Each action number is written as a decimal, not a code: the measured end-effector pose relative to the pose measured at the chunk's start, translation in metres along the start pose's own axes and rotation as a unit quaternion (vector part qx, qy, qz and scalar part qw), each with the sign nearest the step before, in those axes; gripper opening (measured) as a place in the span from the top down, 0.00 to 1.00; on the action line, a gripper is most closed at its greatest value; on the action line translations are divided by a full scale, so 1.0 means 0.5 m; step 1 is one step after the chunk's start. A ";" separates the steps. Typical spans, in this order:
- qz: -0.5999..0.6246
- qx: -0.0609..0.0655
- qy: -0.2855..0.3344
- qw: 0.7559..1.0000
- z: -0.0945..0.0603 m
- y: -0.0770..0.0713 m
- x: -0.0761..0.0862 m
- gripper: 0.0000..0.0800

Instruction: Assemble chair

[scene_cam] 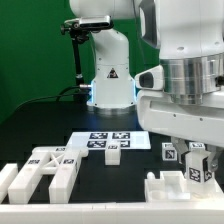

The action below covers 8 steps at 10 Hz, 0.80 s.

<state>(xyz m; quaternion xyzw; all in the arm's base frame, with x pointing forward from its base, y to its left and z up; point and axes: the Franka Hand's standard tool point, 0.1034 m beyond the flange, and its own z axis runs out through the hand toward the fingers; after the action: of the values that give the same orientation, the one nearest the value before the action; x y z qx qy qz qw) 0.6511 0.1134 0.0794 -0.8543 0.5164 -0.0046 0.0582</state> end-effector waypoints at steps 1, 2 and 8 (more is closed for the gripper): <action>0.083 0.013 -0.007 0.996 0.001 0.004 0.001 0.64; 0.111 0.018 -0.008 0.994 0.001 0.007 0.001 0.64; -0.231 0.000 0.003 0.973 0.004 -0.001 -0.037 0.20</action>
Offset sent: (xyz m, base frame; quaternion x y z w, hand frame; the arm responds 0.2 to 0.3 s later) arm 0.0000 0.0000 0.0000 0.0000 0.0000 -0.0650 0.9979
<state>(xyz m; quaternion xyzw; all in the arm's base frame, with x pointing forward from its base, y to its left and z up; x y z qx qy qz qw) 0.6430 0.1301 0.0783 -0.9504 0.3056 -0.0204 0.0543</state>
